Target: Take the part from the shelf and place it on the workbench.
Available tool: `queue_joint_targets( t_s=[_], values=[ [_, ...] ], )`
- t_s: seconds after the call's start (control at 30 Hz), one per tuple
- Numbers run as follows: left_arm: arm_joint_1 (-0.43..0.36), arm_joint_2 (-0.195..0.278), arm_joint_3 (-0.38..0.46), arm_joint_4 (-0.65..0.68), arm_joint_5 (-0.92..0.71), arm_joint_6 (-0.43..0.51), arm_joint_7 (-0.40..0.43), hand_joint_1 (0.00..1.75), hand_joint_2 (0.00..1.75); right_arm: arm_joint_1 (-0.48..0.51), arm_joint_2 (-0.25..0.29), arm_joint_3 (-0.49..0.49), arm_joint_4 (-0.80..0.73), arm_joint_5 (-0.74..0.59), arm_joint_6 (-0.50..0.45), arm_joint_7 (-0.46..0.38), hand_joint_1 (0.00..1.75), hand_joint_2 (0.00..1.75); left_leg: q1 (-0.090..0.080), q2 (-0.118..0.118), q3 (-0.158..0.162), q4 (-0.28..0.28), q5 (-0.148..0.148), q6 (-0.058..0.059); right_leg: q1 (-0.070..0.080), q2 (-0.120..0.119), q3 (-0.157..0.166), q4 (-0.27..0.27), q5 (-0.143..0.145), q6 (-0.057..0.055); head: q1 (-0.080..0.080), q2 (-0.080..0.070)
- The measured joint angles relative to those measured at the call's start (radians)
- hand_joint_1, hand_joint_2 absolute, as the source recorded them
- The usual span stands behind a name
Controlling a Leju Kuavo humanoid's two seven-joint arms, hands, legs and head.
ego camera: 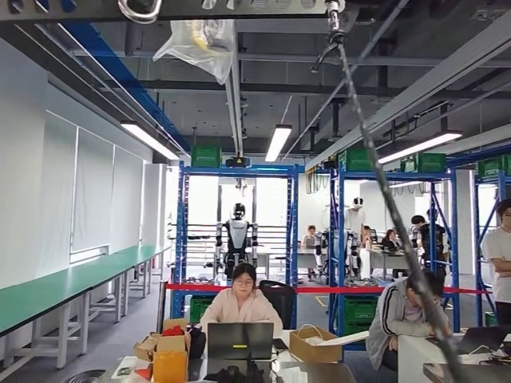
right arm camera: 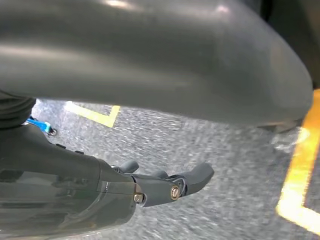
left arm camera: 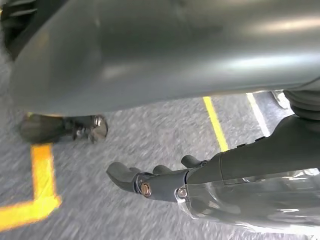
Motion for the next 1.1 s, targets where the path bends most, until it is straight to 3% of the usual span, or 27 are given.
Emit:
queue_joint_targets(
  t_s=[0.07,0.1,0.13,0.17,0.23,0.3,0.37,0.43,0.5,0.6,0.63,0.67,0.73,0.8,0.9,0.97,1.03,1.1],
  values=[
    [0.001,-0.001,-0.003,0.0,0.0,-0.004,-0.002,0.0,0.0,0.001,-0.001,-0.002,0.0,-0.006,-0.002,0.0,0.0,0.0,0.003,-0.001,-0.03,0.121,-0.095,-0.005,0.003,-0.004,-0.033,0.012,0.016,-0.006,0.0,0.0],
    [0.001,-0.001,-0.004,0.0,0.001,-0.005,-0.004,0.0,0.0,0.001,-0.002,-0.004,0.0,-0.008,-0.002,-0.001,0.0,0.0,0.004,-0.001,-0.039,0.179,-0.117,-0.008,0.004,-0.005,-0.05,0.02,0.022,-0.005,0.0,0.0],
    [0.0,-0.001,-0.004,0.0,0.003,-0.006,-0.007,0.0,0.0,0.001,-0.002,-0.006,0.0,-0.011,-0.003,-0.002,0.0,0.0,0.005,-0.001,-0.038,0.215,-0.115,-0.011,0.004,-0.005,-0.069,0.029,0.028,-0.004,0.0,0.0],
    [0.0,-0.001,-0.004,0.0,0.006,-0.006,-0.01,0.0,0.0,0.001,-0.002,-0.008,0.0,-0.014,-0.002,-0.003,0.0,0.0,0.007,-0.001,-0.023,0.22,-0.092,-0.014,0.004,-0.005,-0.089,0.039,0.034,-0.002,0.0,0.0],
    [-0.002,-0.001,-0.004,0.0,0.015,-0.007,-0.019,0.0,0.0,0.001,-0.003,-0.013,0.0,-0.024,-0.002,-0.005,0.0,0.0,0.013,-0.001,0.048,0.138,-0.036,-0.019,0.002,-0.005,-0.124,0.063,0.042,0.004,0.0,0.0],
    [-0.004,-0.002,-0.003,0.0,0.027,-0.006,-0.027,0.0,0.0,0.0,-0.005,-0.021,0.0,-0.035,-0.001,-0.002,0.0,0.0,0.017,-0.002,0.133,0.011,-0.031,-0.017,0.003,-0.005,-0.152,0.091,0.046,0.014,0.0,-0.001],
    [-0.007,-0.003,-0.001,0.0,0.036,-0.003,-0.038,0.0,0.87,0.001,-0.008,-0.03,0.001,-0.046,-0.002,0.008,0.0,0.0,0.015,-0.003,0.165,-0.053,-0.051,-0.008,0.005,-0.005,-0.17,0.108,0.055,0.026,0.0,-0.001],
    [-0.007,-0.008,0.0,0.0,0.04,0.003,-0.048,0.0,1.75,0.002,-0.012,-0.039,0.003,-0.055,-0.003,0.023,0.0,0.0,0.016,-0.001,0.156,-0.058,-0.049,0.007,0.003,-0.003,-0.181,0.113,0.061,0.038,0.0,-0.001],
    [-0.007,-0.012,0.001,0.0,0.047,0.01,-0.053,0.0,1.75,0.005,-0.016,-0.048,0.005,-0.065,-0.006,0.041,0.0,0.0,0.018,0.001,0.145,-0.059,-0.035,0.023,-0.001,0.0,-0.202,0.163,0.02,0.051,0.0,-0.001],
    [-0.005,-0.014,0.004,0.0,0.054,0.013,-0.057,0.0,1.75,0.009,-0.017,-0.059,0.006,-0.077,-0.009,0.061,0.0,0.0,0.016,0.003,0.129,-0.058,-0.021,0.028,-0.011,0.001,-0.264,0.346,-0.084,0.068,0.0,-0.001],
    [-0.005,-0.014,0.005,0.0,0.055,0.013,-0.057,0.0,1.75,0.011,-0.017,-0.062,0.006,-0.08,-0.009,0.065,0.0,0.44,0.014,0.004,0.125,-0.058,-0.018,0.028,-0.012,0.001,-0.27,0.38,-0.094,0.07,0.0,-0.001],
    [-0.004,-0.014,0.005,0.0,0.056,0.013,-0.058,0.0,1.75,0.012,-0.017,-0.065,0.006,-0.083,-0.01,0.07,0.0,0.87,0.014,0.004,0.123,-0.057,-0.016,0.028,-0.013,0.001,-0.256,0.374,-0.085,0.07,0.0,-0.001],
    [-0.005,-0.016,0.005,0.0,0.058,0.013,-0.059,0.0,1.75,0.013,-0.019,-0.073,0.006,-0.088,-0.012,0.075,0.0,1.75,0.012,0.004,0.123,-0.058,-0.014,0.027,-0.011,0.003,-0.18,0.255,-0.026,0.061,0.0,-0.001],
    [-0.006,-0.02,0.006,0.0,0.059,0.013,-0.059,0.0,1.75,0.013,-0.024,-0.078,0.007,-0.091,-0.015,0.077,0.0,1.75,0.01,0.004,0.12,-0.057,-0.012,0.023,-0.005,0.006,-0.111,0.129,0.016,0.045,0.0,-0.001],
    [-0.007,-0.027,0.006,0.0,0.061,0.013,-0.059,0.0,1.75,0.013,-0.03,-0.083,0.008,-0.093,-0.02,0.078,0.0,1.75,0.013,0.004,0.111,-0.059,-0.006,0.009,0.003,0.007,-0.101,0.088,0.025,0.031,0.0,0.0],
    [-0.007,-0.029,0.006,0.0,0.062,0.013,-0.06,0.0,0.87,0.011,-0.032,-0.084,0.008,-0.094,-0.022,0.078,0.0,1.75,0.014,0.003,0.105,-0.049,-0.021,0.001,-0.001,0.005,-0.094,0.064,0.029,0.021,0.0,-0.001],
    [-0.008,-0.029,0.007,0.0,0.063,0.013,-0.062,0.0,0.0,0.01,-0.032,-0.086,0.008,-0.094,-0.026,0.078,0.0,1.75,0.015,0.001,0.069,0.027,-0.074,-0.003,-0.006,0.003,-0.089,0.043,0.033,0.012,0.0,-0.001],
    [-0.006,-0.029,0.007,0.0,0.063,0.014,-0.062,0.0,0.87,0.01,-0.032,-0.088,0.008,-0.092,-0.035,0.08,0.0,1.75,0.017,-0.001,0.01,0.157,-0.131,-0.011,-0.006,0.003,-0.094,0.046,0.033,0.008,0.0,-0.001]
  ],
)
